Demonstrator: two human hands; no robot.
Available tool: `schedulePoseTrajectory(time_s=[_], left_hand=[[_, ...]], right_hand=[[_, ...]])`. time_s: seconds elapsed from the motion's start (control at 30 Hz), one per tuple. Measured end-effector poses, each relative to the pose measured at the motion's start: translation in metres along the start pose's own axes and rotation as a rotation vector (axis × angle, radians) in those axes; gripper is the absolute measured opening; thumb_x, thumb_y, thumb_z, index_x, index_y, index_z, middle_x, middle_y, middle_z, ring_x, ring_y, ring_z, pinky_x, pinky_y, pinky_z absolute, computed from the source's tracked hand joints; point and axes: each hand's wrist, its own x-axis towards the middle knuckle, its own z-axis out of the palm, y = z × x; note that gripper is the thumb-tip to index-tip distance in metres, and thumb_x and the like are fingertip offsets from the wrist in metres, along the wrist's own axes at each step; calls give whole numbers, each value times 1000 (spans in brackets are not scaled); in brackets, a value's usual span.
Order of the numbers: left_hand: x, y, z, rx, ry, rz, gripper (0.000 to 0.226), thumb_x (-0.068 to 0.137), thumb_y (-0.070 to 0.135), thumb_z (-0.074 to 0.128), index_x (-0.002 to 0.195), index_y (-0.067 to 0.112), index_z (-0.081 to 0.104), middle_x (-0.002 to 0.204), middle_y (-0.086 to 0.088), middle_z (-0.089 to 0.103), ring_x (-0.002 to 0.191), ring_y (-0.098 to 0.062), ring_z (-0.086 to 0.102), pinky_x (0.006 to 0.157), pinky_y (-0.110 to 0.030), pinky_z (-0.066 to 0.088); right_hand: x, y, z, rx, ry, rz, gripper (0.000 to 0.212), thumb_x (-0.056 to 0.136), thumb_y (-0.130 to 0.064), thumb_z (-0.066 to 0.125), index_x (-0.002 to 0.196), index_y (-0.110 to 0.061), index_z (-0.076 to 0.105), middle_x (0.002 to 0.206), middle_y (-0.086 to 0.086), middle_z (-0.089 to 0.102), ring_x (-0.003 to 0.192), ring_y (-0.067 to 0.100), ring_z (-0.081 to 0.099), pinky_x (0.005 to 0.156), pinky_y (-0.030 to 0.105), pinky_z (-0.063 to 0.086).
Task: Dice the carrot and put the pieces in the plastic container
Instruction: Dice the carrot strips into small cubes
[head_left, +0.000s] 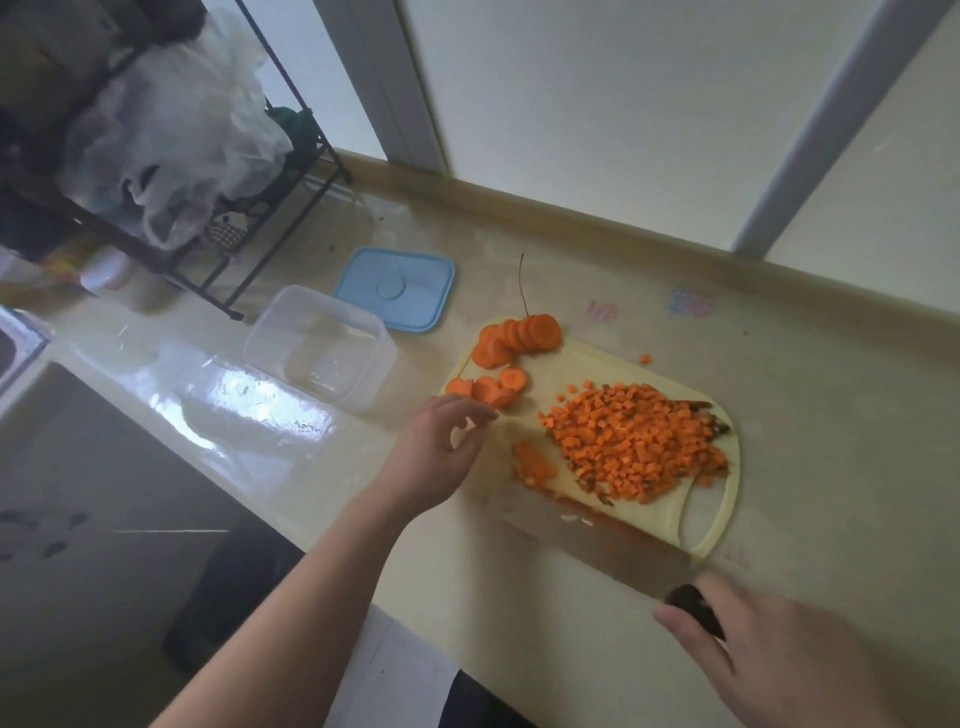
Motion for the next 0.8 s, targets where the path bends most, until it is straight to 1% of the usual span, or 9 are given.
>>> schedulePoseTrajectory(time_s=[0.03, 0.1, 0.2, 0.3, 0.37, 0.47, 0.6, 0.73, 0.8], left_hand=[[1, 3, 0, -1, -23, 3, 17, 92, 23, 62, 102, 25, 75, 97, 13, 69, 88, -9, 61, 78, -25, 48], [4, 17, 1, -34, -105, 19, 11, 91, 20, 69, 99, 22, 76, 90, 10, 71, 79, -10, 60, 71, -18, 46], [11, 41, 11, 11, -249, 132, 7, 87, 13, 71, 91, 17, 75, 84, 7, 69, 77, -9, 60, 68, -13, 43], [22, 52, 25, 75, -368, 174, 5, 86, 18, 72, 91, 19, 73, 86, 9, 66, 79, -7, 59, 72, -21, 47], [32, 54, 28, 95, -370, 177, 8, 86, 15, 73, 93, 18, 74, 86, 11, 64, 79, -5, 56, 73, -21, 46], [46, 58, 30, 76, -359, 196, 15, 86, 6, 72, 98, 13, 77, 90, 9, 68, 77, 0, 55, 73, -6, 38], [55, 66, 32, 41, -372, 250, 18, 86, 3, 71, 100, 14, 77, 94, 10, 70, 87, 1, 56, 77, -1, 36], [61, 69, 34, 63, -405, 322, 13, 86, 9, 75, 99, 11, 77, 99, 0, 71, 91, -9, 60, 79, -2, 35], [65, 68, 36, 74, -370, 341, 11, 86, 8, 74, 97, 10, 77, 98, -3, 71, 90, -12, 60, 80, -6, 39]], right_hand=[[-3, 5, 4, -5, -13, 17, 80, 81, -80, -5, 74, -30, 56, 55, -3, 63, 43, 18, 62, 37, 27, 36], [-8, 10, 9, 16, 102, 41, 73, 89, -76, 12, 60, -24, 54, 42, 1, 54, 29, 25, 51, 33, 23, 32], [-7, 10, 8, -9, 225, 45, 73, 90, -74, 14, 58, -23, 55, 40, 1, 52, 27, 26, 49, 32, 24, 33], [-2, 5, 4, -38, 263, 81, 72, 90, -75, 14, 62, -24, 57, 42, 2, 54, 30, 26, 52, 32, 28, 38], [1, 1, 3, -60, 312, 89, 74, 92, -72, 13, 61, -21, 58, 41, 2, 52, 29, 28, 50, 32, 28, 38], [4, -7, -9, -94, 360, 107, 74, 94, -67, 13, 59, -19, 57, 39, 2, 50, 26, 28, 47, 31, 27, 35], [3, -17, -18, -149, 335, 144, 58, 84, -63, 32, 57, -18, 57, 39, 2, 49, 25, 28, 45, 29, 26, 34], [4, -20, -12, -135, 365, 166, 71, 94, -66, 16, 59, -20, 57, 41, 1, 51, 26, 27, 47, 30, 24, 31], [5, -22, -13, -152, 381, 164, 71, 94, -64, 15, 60, -20, 59, 42, 1, 52, 26, 26, 47, 32, 22, 27]])
